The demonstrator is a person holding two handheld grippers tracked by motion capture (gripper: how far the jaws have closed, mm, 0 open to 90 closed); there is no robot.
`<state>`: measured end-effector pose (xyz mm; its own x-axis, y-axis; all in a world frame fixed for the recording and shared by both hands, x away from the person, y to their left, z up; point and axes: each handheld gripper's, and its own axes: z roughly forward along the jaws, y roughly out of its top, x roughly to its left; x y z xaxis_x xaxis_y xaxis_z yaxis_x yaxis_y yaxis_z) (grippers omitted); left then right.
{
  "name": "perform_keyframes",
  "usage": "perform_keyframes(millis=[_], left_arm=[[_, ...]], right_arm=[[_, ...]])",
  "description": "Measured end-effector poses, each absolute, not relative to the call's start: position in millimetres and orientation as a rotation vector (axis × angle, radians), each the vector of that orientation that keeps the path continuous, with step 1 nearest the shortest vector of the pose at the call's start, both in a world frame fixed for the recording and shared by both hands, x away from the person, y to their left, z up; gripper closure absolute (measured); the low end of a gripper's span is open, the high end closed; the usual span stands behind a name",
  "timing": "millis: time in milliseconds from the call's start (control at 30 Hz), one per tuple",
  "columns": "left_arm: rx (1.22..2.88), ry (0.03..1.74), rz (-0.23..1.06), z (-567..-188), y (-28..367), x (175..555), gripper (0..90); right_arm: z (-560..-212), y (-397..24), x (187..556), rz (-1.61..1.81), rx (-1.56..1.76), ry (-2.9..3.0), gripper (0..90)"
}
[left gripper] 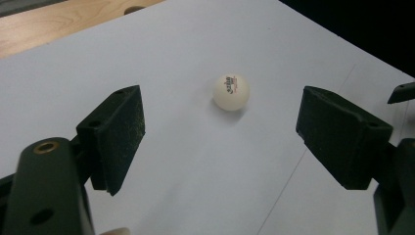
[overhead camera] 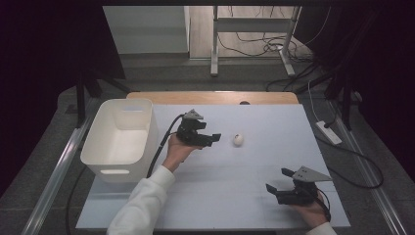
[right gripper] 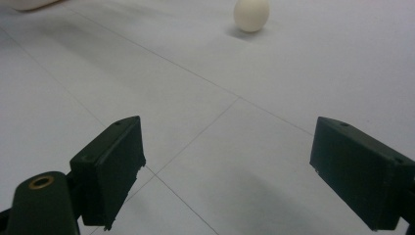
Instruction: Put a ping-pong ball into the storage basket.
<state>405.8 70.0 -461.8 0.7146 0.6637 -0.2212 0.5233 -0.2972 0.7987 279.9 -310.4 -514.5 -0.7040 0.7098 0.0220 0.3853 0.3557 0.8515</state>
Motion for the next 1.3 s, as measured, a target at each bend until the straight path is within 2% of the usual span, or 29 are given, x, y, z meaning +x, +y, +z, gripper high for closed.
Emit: perform_keyframes(millis=[1300], left_arm=[[2.046, 0.942, 0.189, -484.8, 34.7, 421.5, 19.8]], right_arm=[[-513.2, -309.9, 275.2, 1.285, 0.96, 2.272, 12.8]])
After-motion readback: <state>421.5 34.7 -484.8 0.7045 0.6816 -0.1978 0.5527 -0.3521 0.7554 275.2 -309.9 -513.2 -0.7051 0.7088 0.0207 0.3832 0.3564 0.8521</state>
